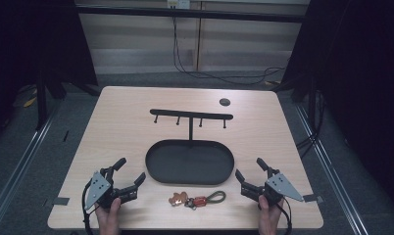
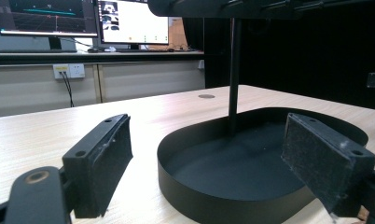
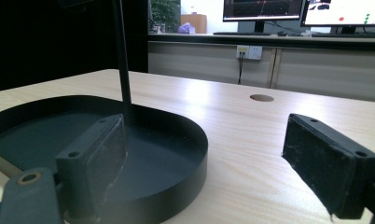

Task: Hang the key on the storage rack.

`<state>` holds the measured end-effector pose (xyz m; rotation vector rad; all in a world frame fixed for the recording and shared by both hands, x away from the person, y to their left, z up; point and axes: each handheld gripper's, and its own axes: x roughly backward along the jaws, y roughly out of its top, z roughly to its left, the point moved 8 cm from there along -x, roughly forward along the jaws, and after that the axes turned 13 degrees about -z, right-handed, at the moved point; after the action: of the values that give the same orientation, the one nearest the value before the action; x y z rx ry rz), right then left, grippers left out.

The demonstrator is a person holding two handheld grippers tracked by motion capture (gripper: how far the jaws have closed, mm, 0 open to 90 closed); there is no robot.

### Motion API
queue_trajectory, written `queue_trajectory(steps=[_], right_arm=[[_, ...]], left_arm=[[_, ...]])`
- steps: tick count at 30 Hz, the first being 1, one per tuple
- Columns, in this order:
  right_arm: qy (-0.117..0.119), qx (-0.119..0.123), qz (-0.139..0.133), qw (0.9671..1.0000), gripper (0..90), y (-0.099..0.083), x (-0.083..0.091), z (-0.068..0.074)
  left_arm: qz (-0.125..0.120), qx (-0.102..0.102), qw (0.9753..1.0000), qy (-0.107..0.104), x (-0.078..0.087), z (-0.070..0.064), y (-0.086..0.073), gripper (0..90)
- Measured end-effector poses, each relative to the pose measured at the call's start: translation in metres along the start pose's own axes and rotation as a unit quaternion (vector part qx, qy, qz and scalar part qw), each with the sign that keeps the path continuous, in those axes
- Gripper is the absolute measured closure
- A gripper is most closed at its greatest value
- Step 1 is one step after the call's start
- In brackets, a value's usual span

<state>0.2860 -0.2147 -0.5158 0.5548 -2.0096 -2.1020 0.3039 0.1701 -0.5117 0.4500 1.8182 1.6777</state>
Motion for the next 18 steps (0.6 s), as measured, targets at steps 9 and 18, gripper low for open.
queue_trajectory(steps=[9, 18], right_arm=[[-0.020, -0.024, -0.008, 0.9995, 12.7, 0.0012, 0.0021, -0.0044], [-0.002, -0.010, -0.005, 0.9999, 24.8, 0.0011, 0.0035, 0.0019]], left_arm=[[-0.002, 0.002, 1.0000, 0.003, -0.0004, -0.0001, 0.0002, 15.7], [-0.003, 0.004, 1.0000, 0.003, -0.0005, -0.0004, 0.0002, 15.6]])
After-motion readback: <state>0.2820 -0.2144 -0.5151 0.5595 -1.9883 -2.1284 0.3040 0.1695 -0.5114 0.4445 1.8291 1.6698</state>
